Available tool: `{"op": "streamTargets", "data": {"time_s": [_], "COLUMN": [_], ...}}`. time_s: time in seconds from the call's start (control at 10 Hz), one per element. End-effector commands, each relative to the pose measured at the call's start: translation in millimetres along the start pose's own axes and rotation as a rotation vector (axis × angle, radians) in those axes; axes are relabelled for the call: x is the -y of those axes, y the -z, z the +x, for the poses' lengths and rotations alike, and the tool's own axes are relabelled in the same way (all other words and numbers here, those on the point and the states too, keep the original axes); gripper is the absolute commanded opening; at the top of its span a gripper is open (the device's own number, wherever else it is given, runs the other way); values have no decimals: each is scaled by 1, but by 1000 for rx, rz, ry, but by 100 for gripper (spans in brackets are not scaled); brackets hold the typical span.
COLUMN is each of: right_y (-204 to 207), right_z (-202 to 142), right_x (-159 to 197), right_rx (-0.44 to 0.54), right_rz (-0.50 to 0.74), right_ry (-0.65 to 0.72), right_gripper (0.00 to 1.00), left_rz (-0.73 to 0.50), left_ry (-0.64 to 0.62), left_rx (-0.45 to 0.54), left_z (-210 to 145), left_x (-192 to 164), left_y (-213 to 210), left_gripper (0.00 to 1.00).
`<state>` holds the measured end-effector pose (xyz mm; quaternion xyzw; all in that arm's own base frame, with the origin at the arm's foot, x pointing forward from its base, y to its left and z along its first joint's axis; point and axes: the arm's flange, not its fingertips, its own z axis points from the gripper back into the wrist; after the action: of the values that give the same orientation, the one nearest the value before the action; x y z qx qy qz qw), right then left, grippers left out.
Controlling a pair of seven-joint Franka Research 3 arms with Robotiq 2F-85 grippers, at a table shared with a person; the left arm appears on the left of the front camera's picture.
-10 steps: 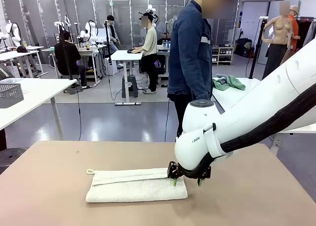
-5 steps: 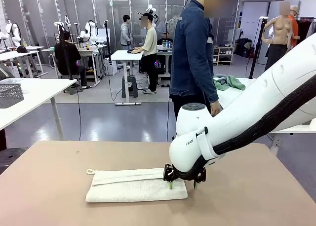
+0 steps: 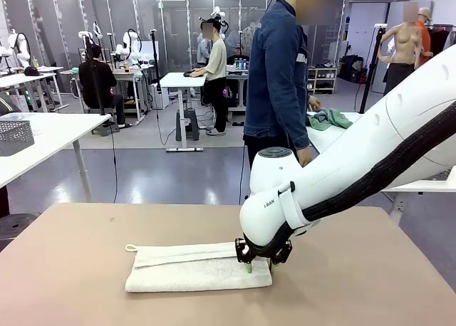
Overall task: Fold the towels and place them in the basket.
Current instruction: When a person lays out a Towel with hook on the table, fold it in half twice.
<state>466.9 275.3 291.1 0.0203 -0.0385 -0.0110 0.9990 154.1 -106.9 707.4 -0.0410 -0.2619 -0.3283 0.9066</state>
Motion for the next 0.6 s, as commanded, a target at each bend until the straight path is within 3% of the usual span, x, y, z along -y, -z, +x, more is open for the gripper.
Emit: {"op": "streamTargets", "data": {"time_s": [0.0,0.5], "right_y": [14,13], "right_z": [0,-2], "right_x": [-4,-5], "right_rx": [-11,-22], "right_rz": [-24,-29], "right_ry": [42,44], "right_gripper": [0,0], "left_rz": [2,2], "left_ry": [7,7], "left_rx": [5,5], "left_z": [2,2], "left_x": [0,0], "left_y": [1,1], "left_gripper": [100,100]}}
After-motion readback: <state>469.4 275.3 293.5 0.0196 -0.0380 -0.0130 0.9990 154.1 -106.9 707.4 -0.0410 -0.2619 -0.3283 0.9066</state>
